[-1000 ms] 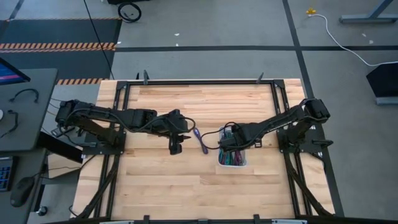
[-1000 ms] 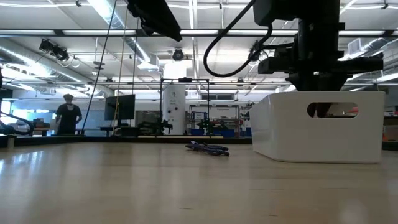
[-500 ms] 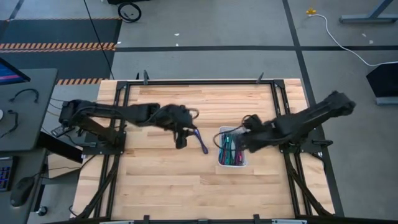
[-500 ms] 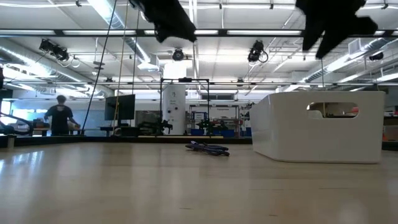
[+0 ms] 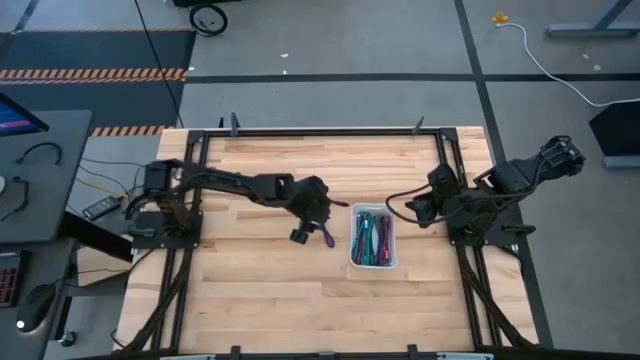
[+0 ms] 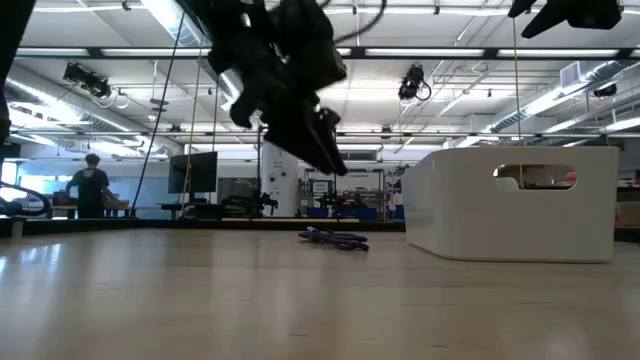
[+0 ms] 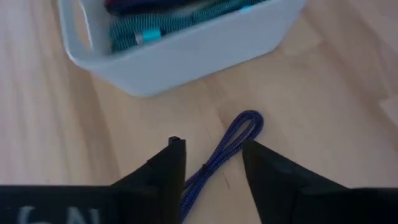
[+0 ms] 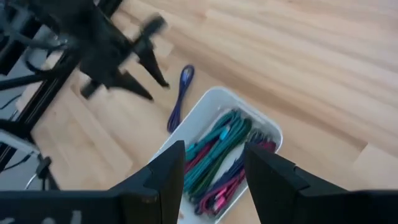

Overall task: Pick and place USB-C Cables
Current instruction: Put the violet charger cable into the white bin

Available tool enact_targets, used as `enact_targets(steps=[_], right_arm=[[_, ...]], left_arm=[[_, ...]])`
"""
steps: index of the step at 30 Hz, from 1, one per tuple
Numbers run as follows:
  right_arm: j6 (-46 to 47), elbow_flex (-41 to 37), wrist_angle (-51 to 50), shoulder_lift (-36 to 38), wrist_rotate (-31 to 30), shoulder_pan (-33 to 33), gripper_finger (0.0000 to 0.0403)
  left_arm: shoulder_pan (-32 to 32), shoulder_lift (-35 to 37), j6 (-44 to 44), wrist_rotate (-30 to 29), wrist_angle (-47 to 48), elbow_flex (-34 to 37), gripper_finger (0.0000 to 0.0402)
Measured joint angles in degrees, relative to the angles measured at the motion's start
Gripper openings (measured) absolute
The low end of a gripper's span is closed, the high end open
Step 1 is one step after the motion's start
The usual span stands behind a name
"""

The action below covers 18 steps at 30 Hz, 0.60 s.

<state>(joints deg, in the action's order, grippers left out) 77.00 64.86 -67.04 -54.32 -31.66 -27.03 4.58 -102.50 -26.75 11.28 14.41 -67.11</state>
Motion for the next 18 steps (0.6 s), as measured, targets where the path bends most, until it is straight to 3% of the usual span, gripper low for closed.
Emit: enact_targets(steps=[3, 9, 13, 18], right_arm=[[-0.5, 0.0, 0.0, -0.1, -2.0, 0.0, 0.0167], [-0.5, 0.0, 0.1, -1.2, -1.5, 0.0, 0.0167], [-0.2, 0.0, 0.1, -2.0, -1.2, 0.0, 0.0167], [1.4, 0.0, 1.3, -2.1, -0.2, -0.2, 0.0167]], left_arm=[[0.1, -4.1, 1.7, 0.1, -1.7, 0.0, 0.0198], [0.1, -10.2, -5.1, -0.5, -3.0, 0.0, 0.0249], [0.4, -12.1, -5.4, -1.5, -4.6, -0.1, 0.0241], [1.0, -12.6, -3.4, -0.6, -3.4, -0.2, 0.0194]])
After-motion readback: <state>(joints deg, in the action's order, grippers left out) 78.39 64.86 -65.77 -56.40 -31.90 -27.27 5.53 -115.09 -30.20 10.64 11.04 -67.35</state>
